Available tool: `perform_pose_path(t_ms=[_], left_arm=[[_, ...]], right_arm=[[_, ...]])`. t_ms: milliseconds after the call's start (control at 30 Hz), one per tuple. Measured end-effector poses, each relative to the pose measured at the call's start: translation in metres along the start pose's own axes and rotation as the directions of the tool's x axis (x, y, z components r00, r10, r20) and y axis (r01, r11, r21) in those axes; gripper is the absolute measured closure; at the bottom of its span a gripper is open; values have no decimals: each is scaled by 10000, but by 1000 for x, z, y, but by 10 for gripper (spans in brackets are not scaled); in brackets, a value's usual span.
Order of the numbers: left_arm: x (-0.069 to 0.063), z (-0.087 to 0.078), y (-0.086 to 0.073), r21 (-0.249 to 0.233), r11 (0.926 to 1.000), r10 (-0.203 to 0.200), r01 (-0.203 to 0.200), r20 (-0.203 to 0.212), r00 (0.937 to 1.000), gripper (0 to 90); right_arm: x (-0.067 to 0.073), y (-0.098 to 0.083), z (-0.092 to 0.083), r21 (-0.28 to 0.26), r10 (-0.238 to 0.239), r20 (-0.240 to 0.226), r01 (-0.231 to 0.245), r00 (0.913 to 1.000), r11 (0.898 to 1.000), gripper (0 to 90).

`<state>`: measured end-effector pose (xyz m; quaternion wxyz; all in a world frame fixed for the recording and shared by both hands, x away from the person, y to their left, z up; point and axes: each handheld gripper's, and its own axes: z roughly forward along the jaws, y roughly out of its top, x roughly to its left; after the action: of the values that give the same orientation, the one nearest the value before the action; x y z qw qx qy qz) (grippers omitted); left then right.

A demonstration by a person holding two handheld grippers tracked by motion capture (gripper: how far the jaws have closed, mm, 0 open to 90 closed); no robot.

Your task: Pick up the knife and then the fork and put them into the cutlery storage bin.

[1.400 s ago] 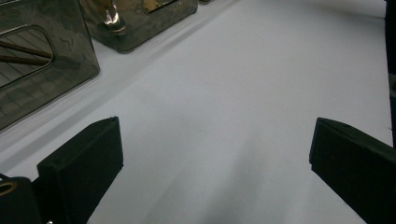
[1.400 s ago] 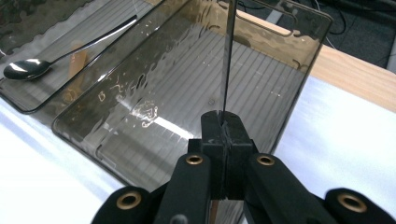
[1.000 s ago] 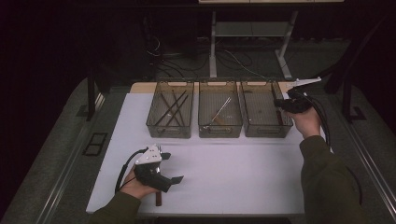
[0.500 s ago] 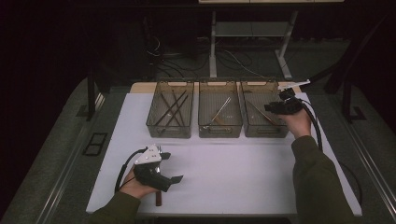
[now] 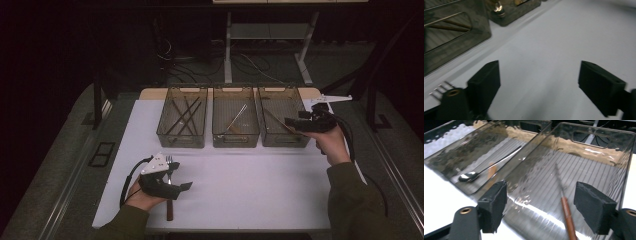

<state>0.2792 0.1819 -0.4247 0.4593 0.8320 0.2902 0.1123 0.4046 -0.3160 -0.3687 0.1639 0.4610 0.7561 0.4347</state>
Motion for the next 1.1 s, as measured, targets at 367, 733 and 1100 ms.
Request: perform_pose_path(t_ms=[367, 733, 1100], left_arm=[[21, -13, 0, 250, 9977, -591, 627, -1262, 9902, 699], [50, -3, -3, 1416, 9747, -1253, 1730, -2951, 9472, 894], [70, 17, -2, 1925, 9541, -1518, 2296, -3501, 9243, 894]], right_arm=[[43, -42, -21, -261, -665, -290, 657, 9974, 9975, 166], [71, -98, -34, -195, -980, -483, 972, 9940, 9951, 132], [88, -121, -36, 394, -1315, -761, 1348, 9884, 9901, 131]])
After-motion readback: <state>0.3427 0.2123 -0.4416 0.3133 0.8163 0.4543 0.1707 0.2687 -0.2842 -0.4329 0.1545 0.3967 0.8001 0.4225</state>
